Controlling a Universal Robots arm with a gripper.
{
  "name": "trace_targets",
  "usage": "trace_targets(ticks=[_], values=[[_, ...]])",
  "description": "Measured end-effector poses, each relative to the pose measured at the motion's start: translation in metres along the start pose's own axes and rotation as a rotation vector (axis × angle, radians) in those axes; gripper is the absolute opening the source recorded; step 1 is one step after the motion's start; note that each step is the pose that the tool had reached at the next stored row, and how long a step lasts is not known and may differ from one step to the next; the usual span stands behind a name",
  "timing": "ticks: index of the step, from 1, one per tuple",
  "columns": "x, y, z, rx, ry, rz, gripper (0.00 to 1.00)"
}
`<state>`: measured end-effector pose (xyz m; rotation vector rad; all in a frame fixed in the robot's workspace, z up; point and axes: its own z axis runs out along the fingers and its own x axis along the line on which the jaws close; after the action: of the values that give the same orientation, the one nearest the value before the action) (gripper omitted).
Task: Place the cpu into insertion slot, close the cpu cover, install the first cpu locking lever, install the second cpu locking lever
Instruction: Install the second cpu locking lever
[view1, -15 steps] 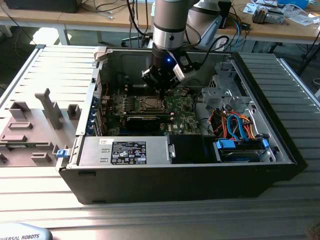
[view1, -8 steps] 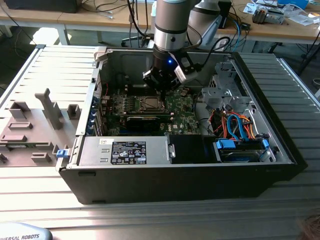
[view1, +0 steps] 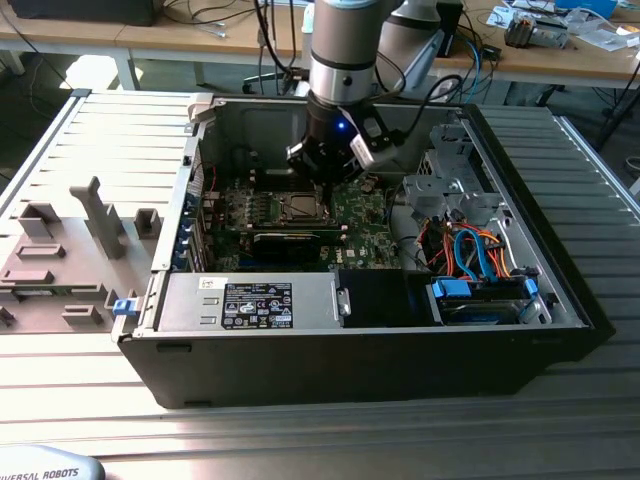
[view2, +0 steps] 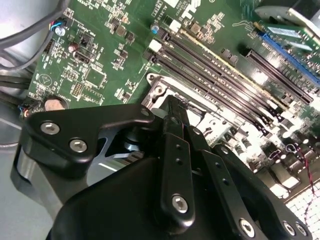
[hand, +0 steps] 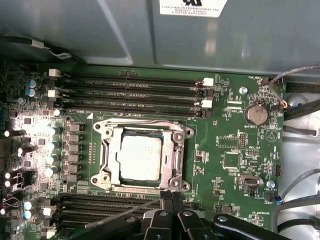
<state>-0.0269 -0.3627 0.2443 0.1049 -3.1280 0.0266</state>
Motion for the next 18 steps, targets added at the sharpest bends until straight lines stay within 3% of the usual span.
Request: trace_targets(ticks=[2, 4, 5, 10, 15, 18], values=[[0.0004, -0.0047, 0.0001, -0.0118, -0.0008, 0.000, 0.11], [0.0012, -0.0091, 0.0002, -0.0338, -0.0024, 0.000, 0.11], [0.0023, -0.0115, 0.0003, -0.0583, -0.0040, -0.001, 0.11], [0.0074, -0.0187, 0.0006, -0.1325, -0.0090, -0.001, 0.11], [0.0134, -0.0263, 0.0019, -0.1752, -0.0119, -0.002, 0.11], [0.0160, -0.0293, 0.0024, -0.1898, -0.0128, -0.002, 0.11]])
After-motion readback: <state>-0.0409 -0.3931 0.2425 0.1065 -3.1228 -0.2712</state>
